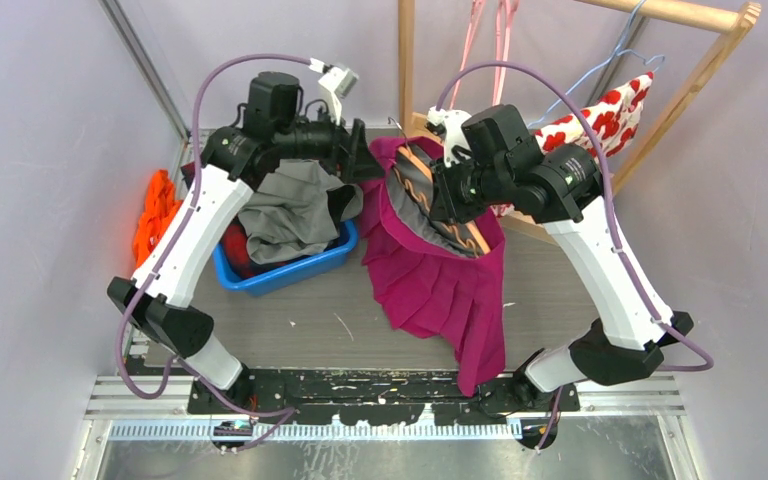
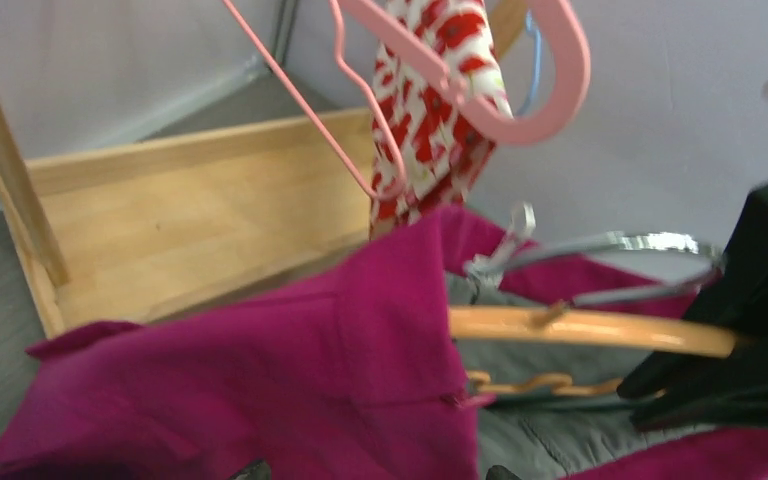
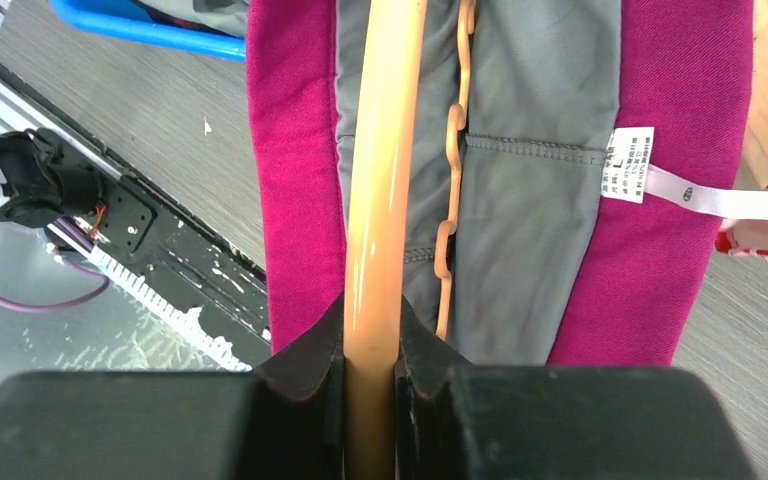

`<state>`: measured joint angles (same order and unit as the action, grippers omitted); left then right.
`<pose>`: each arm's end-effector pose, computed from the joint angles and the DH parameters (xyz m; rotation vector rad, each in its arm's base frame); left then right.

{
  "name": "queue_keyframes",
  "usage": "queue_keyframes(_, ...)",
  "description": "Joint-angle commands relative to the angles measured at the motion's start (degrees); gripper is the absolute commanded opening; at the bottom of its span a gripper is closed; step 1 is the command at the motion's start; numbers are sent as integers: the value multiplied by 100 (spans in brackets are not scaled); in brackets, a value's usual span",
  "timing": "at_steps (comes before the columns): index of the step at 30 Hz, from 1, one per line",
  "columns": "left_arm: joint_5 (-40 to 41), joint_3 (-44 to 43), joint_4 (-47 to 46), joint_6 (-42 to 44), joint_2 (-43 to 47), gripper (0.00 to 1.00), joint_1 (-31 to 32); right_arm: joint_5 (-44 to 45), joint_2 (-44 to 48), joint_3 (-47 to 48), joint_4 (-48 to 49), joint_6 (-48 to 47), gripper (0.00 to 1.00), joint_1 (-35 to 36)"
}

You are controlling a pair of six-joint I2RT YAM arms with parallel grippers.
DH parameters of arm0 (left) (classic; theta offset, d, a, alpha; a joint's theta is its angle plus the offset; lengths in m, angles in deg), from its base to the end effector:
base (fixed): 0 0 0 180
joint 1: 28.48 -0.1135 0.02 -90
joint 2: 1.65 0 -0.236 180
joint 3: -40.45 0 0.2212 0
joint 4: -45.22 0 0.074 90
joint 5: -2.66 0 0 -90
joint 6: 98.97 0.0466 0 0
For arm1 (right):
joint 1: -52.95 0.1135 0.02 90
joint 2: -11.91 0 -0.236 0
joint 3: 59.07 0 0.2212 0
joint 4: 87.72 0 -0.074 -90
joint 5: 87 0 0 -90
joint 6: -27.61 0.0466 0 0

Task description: Remove the skirt from the hanger

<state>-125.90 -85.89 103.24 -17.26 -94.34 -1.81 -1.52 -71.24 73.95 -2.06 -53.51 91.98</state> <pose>0.2692 -0.1677 0.4262 0.7657 1.9047 -1.0560 0.1689 0.1416 0.4326 -0.6625 2.3069 0.4954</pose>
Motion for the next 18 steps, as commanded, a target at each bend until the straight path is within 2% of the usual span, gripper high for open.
queue_keyframes(1, 524, 38, 344, 556, 452, 75, 368, 40, 60, 445, 689, -108, 1, -3)
queue_keyframes(14, 702, 124, 125, 423, 340, 78, 622, 12, -11, 590, 648, -54, 1, -1)
queue_keyframes(18, 745, 193, -63, 336, 184, 82, 668, -1, -9, 646, 628, -32, 1, -5)
